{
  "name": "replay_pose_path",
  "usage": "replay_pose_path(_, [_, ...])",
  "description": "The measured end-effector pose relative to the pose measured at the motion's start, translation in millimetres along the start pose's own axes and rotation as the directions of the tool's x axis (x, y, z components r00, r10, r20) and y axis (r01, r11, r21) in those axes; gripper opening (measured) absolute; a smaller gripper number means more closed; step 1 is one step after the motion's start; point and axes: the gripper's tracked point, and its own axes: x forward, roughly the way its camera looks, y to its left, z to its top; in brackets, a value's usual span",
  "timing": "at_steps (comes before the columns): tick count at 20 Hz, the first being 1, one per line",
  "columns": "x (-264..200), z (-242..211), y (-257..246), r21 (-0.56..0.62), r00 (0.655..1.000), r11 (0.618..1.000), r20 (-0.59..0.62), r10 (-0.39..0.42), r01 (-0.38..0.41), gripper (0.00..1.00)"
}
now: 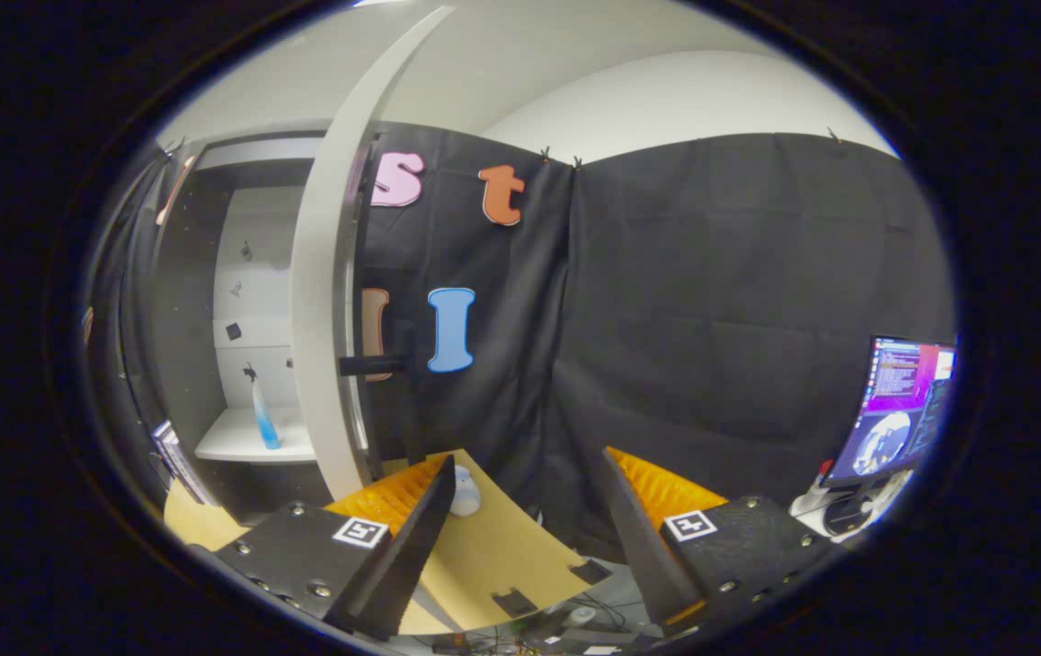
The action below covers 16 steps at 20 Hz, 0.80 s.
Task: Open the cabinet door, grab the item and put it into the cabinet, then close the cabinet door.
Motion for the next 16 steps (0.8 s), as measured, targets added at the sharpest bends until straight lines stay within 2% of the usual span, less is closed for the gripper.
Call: replay_pose_path(16, [-32.7,-5.7,56.3,0.049,0.986,0.986,-0.043,0.161,-0.159,0.95])
